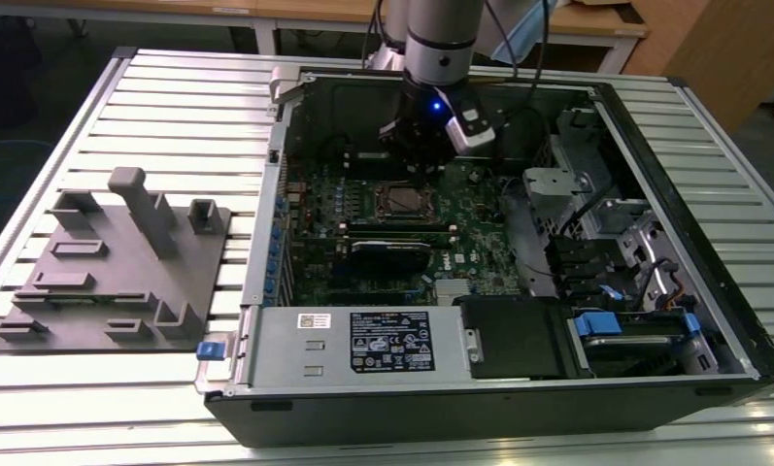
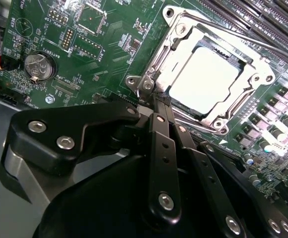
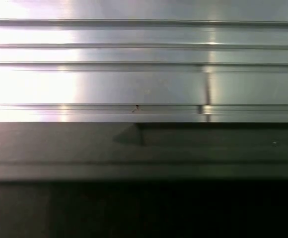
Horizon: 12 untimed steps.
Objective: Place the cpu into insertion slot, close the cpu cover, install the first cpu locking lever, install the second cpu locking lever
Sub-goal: 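Install the first cpu locking lever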
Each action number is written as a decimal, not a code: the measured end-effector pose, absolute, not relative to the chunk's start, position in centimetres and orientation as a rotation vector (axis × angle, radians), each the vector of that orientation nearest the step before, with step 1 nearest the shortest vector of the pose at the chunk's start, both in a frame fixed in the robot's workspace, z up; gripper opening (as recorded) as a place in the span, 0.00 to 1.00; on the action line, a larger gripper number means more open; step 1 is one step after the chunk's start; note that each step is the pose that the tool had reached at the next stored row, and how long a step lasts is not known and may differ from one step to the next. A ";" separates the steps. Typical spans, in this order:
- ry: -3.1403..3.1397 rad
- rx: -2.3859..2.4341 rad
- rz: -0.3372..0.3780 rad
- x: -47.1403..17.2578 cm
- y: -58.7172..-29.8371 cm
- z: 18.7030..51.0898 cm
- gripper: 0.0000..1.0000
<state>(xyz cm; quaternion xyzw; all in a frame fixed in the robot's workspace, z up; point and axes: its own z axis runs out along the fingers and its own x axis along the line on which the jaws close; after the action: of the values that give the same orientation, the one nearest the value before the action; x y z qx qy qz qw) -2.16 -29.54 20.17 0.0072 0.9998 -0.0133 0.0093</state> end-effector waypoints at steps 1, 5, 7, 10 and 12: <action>3.123 0.022 -0.042 -2.2 -29.5 20.3 0.11; 3.122 0.022 -0.044 -2.1 -29.5 20.3 0.11; 3.122 0.022 -0.049 -2.2 -29.5 20.3 0.11; 3.122 0.022 -0.057 -2.2 -29.5 20.2 0.11; 3.122 0.022 -0.059 -2.2 -29.5 20.2 0.11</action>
<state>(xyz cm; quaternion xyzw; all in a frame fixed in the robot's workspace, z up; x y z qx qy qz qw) -2.16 -29.54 20.16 0.0071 0.9998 -0.0188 0.0093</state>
